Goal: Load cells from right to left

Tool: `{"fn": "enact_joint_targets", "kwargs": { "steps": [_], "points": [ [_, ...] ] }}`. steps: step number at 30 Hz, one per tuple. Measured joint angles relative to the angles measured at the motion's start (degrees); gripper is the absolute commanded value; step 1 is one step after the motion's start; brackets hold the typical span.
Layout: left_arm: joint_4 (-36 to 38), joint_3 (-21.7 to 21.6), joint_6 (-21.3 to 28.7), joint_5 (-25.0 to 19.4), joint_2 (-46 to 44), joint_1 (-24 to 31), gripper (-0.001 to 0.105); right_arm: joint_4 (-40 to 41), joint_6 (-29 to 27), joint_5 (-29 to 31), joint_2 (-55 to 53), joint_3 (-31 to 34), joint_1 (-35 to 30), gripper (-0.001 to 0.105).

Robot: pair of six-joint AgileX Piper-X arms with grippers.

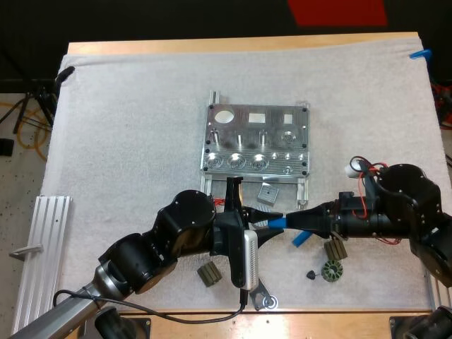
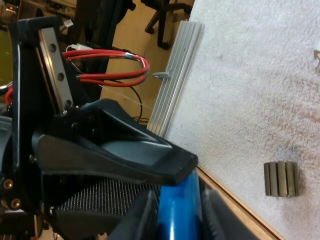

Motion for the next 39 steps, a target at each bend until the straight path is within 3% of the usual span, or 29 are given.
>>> {"fn": "enact_joint_targets", "kwargs": {
  "steps": [5, 8, 11, 13, 16, 20, 25, 29, 34, 39],
  "points": [
    [0.0, 0.0, 0.0, 0.0, 0.0, 0.0, 0.0, 0.0, -1.82, 0.0, 0.0, 0.0, 0.0, 0.009],
    [0.0, 0.0, 0.0, 0.0, 0.0, 0.0, 0.006, 0.0, -2.59, 0.12, 0.0, 0.0, 0.0, 0.009],
    [0.0, 0.0, 0.0, 0.0, 0.0, 0.0, 0.024, 0.0, -3.33, 0.11, 0.0, 0.0, 0.0, 0.009],
    [0.0, 0.0, -2.4, 0.0, 0.0, 0.0, 0.043, 0.0, -3.87, 0.26, 0.0, 0.0, 0.0, 0.009],
    [-0.15, 0.0, -6.17, 0.15, 0.0, 0.0, 0.062, 0.0, -5.84, 0.37, 0.0, 0.0, 0.0, 0.009],
    [0.12, 0.0, -9.65, 0.15, -0.37, 0.0, 0.065, 0.0, -6.42, 0.37, 0.0, 0.0, 0.0, 0.009],
    [0.14, 0.0, -15.9, -4.14, -4.99, 0.0, 0.065, 0.0, -9.61, 0.51, 0.0, 0.0, 0.0, 0.009],
    [0.14, 0.0, -16.41, -7.23, -9.16, 0.0, 0.065, 0.0, -10.98, 1.88, 0.0, 0.0, 0.0, 0.009],
    [3.81, 0.0, -20.56, -18.52, -14.09, 0.0, 0.065, 0.63, -12.91, 4.41, 0.0, 0.0, 0.0, 0.009],
    [9.39, 0.0, -28.26, -21.34, -17.53, 0.0, 0.065, 1.98, -15.56, 6.57, 0.0, 0.0, 0.0, 0.009]
  ]
}}
